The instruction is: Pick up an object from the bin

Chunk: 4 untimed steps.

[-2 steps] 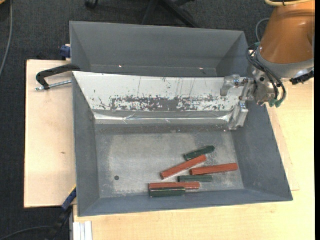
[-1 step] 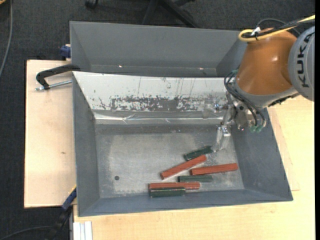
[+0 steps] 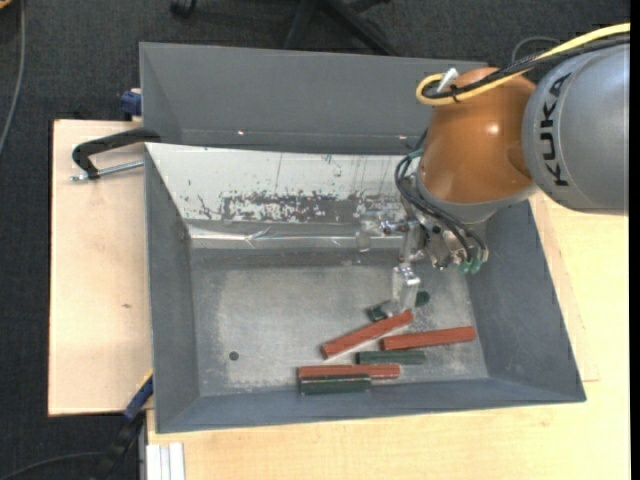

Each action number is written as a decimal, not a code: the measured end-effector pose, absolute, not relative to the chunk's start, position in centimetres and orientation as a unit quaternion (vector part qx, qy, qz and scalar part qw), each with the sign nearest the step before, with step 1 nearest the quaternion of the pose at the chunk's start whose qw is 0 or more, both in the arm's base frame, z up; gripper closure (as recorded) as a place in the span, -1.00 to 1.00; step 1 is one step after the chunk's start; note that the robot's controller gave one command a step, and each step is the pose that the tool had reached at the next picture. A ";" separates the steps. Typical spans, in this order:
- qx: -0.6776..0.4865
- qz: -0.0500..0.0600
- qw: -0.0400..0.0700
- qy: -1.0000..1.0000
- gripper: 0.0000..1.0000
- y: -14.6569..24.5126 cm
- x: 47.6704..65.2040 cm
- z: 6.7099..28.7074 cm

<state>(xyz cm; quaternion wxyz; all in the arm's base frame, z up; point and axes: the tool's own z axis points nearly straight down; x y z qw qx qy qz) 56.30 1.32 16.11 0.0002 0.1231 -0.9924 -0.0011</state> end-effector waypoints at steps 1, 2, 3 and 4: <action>0.217 0.000 -0.001 -0.976 -1.00 0.0 52.3 13.5; 0.356 0.000 -0.001 -0.934 -1.00 -0.5 49.7 7.9; 0.335 -0.001 0.000 -0.942 1.00 -1.4 54.8 7.0; 0.335 -0.001 0.000 -0.942 1.00 -1.4 54.8 7.0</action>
Offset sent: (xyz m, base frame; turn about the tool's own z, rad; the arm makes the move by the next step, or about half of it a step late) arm -0.0722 -0.0201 -0.0911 -0.4884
